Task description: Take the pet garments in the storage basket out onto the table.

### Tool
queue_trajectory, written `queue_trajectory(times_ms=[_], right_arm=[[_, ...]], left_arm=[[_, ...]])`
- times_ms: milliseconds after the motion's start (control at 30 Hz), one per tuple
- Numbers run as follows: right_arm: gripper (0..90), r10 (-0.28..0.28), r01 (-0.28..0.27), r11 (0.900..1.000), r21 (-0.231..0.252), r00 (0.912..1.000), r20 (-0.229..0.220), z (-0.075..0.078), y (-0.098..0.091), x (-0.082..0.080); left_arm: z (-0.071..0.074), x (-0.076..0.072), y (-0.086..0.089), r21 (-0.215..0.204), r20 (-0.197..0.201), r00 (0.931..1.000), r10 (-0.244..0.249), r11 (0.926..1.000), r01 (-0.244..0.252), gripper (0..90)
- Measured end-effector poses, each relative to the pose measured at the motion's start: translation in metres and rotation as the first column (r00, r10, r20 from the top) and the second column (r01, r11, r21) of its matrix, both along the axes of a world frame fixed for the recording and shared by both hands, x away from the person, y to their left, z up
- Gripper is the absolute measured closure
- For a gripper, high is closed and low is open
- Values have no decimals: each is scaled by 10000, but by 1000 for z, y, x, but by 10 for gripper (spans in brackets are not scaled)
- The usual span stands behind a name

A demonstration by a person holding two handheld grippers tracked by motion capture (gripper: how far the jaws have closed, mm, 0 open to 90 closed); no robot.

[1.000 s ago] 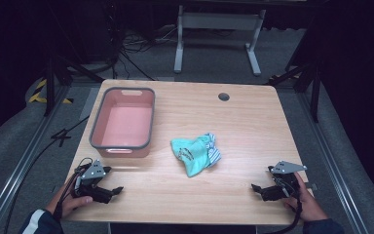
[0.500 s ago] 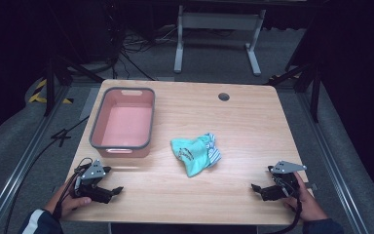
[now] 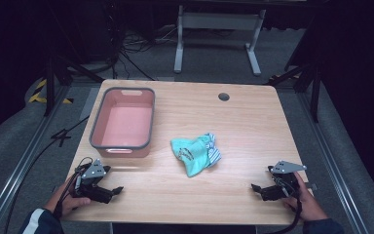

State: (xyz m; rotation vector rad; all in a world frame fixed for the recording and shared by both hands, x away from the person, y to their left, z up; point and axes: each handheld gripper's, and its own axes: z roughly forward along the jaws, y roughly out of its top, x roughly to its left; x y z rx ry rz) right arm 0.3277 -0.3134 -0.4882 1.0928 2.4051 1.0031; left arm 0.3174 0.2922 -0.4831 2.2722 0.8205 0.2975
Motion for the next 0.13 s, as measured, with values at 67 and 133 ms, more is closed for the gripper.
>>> queue_trajectory(times_ms=[67, 133], right_arm=[[5, 4, -4, 10000, -7, 10000, 9, 0, 0, 0], [5, 0, 0, 10000, -1, 10000, -1, 0, 0, 0]], left_arm=[[0, 0, 0, 2, -2, 10000, 3, 10000, -3, 82], [0, 0, 0, -4, 1, 10000, 26, 10000, -26, 80]])
